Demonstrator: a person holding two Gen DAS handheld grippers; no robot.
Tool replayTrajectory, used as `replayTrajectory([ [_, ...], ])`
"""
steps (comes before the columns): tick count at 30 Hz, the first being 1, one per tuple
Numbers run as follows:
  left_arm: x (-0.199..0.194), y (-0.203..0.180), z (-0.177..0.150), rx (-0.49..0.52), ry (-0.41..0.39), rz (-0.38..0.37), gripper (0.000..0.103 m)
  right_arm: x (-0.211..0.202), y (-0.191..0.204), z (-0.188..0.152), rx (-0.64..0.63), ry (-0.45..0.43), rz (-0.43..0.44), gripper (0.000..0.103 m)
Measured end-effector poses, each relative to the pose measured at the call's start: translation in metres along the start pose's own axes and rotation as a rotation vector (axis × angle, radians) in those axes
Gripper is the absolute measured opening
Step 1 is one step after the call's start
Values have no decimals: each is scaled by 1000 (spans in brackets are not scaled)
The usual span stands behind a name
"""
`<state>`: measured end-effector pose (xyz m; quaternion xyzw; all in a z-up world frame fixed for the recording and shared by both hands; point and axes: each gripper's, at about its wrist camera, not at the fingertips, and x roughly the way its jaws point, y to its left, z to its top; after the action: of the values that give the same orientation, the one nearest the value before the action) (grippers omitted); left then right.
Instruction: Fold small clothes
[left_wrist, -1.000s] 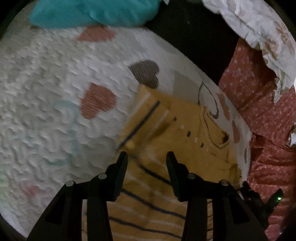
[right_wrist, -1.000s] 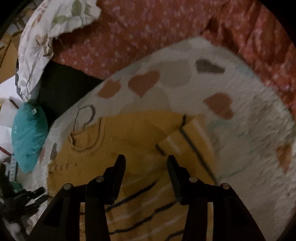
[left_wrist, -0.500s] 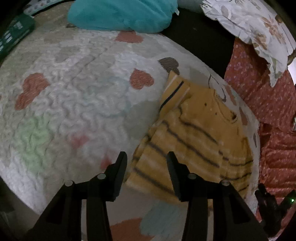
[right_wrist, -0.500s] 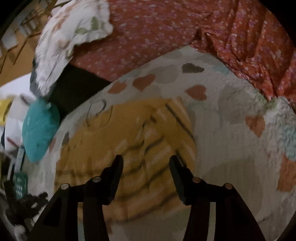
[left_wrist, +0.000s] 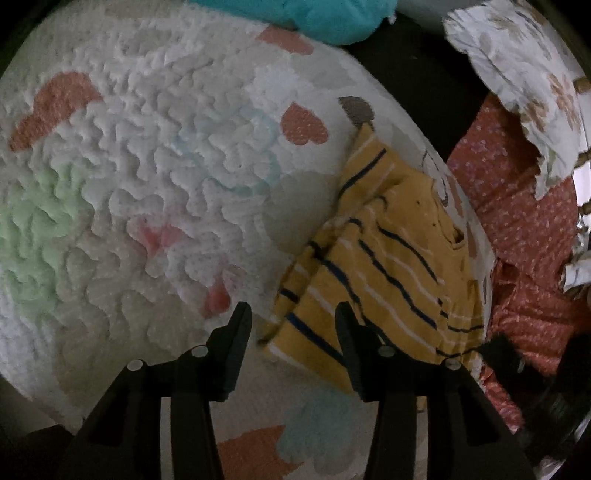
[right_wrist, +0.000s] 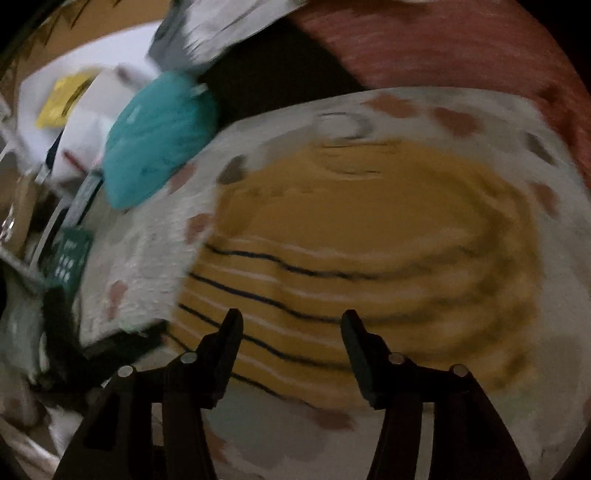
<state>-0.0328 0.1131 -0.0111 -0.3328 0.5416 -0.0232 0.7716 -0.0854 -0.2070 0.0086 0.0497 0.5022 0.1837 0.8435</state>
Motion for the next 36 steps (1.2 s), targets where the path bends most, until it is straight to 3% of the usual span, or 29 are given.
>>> replayTrajectory([
  [6, 12, 7, 7, -51, 48, -72, 50, 86, 48, 55, -6, 143, 9, 62],
  [9, 13, 5, 7, -55, 65, -113, 52, 125, 64, 70, -33, 202, -61, 62],
  [15, 24, 1, 1, -45, 94, -111, 54, 170, 84, 85, -76, 269, -145, 63],
  [21, 28, -1, -2, -76, 100, -128, 56, 203, 113, 90, -195, 376, -263, 80],
  [25, 29, -3, -8, -100, 106, -139, 56, 218, 127, 86, -294, 438, -350, 81],
  [26, 29, -3, -9, -96, 108, -137, 55, 220, 130, 84, -324, 445, -374, 79],
  [27, 30, -5, -9, -89, 113, -133, 43, 221, 134, 80, -373, 440, -424, 72],
  [28, 32, -4, -11, -85, 126, -140, 21, 221, 137, 77, -403, 430, -455, 57],
  [29, 35, -7, -11, -89, 144, -160, 11, 218, 141, 74, -443, 408, -470, 52],
  [31, 35, -14, -14, -97, 153, -184, 11, 211, 143, 71, -478, 380, -467, 21],
  [33, 29, -28, -15, -70, 134, -204, 11, 194, 140, 70, -470, 336, -433, 14],
  [36, 23, -52, -21, -25, 118, -236, 11, 163, 123, 74, -411, 270, -371, 13],
])
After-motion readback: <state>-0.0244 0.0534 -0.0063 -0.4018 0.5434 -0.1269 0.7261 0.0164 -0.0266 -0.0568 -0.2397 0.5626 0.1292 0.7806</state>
